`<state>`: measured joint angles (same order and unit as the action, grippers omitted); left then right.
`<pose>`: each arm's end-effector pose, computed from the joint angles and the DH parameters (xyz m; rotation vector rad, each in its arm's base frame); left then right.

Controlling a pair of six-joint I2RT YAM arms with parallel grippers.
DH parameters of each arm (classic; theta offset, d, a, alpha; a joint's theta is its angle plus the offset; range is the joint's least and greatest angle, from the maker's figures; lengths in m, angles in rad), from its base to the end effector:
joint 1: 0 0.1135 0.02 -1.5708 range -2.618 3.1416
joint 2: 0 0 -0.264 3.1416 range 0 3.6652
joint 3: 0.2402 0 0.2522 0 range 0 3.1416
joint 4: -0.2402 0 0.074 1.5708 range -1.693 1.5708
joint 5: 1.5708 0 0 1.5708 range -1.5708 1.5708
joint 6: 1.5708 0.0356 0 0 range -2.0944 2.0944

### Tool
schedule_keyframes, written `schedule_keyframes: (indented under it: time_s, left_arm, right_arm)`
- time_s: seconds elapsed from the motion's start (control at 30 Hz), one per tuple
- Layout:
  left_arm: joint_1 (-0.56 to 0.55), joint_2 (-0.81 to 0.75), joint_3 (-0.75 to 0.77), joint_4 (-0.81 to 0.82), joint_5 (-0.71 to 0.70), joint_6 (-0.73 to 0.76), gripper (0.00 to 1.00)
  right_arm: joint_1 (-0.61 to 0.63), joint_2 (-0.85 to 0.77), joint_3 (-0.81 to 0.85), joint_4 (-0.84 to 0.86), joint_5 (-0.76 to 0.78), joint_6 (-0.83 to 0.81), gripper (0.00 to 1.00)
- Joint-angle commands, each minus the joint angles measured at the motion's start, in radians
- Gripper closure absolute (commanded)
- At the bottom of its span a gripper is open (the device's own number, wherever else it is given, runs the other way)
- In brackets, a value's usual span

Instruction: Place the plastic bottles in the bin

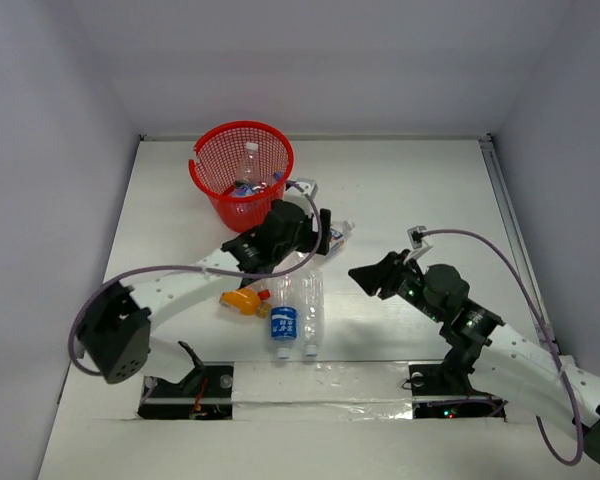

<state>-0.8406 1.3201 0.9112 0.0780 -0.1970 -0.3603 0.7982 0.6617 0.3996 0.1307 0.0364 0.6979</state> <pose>0.2094 -0.2234 0.2915 0.3285 1.9169 -0.6243 0.1213 0.1226 0.2558 -0.0624 1.8236 1.0634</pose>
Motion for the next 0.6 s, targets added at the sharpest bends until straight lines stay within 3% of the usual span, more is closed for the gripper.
schedule_keyframes:
  time_s: [0.0,0.03,0.13,0.27,0.57]
  left_arm:
    - [0.0,0.091,0.095,0.051,-0.033,0.104,0.2]
    - [0.0,0.117,0.126,0.057,-0.018,0.119,0.17]
    - [0.0,0.235,0.211,0.023,-0.006,0.171,0.11]
    - [0.0,0.394,0.305,-0.007,0.036,0.247,0.08]
    - [0.018,0.583,0.457,-0.072,0.061,0.323,0.07]
  right_arm:
    - [0.001,-0.059,-0.065,-0.011,-0.07,0.038,0.5]
    - [0.001,-0.072,-0.074,-0.014,-0.07,0.046,0.39]
    - [0.001,-0.112,-0.102,-0.034,-0.072,0.046,0.24]
    - [0.001,-0.137,-0.117,-0.052,-0.095,0.045,0.21]
    - [0.001,-0.154,-0.154,-0.051,-0.119,0.049,0.17]
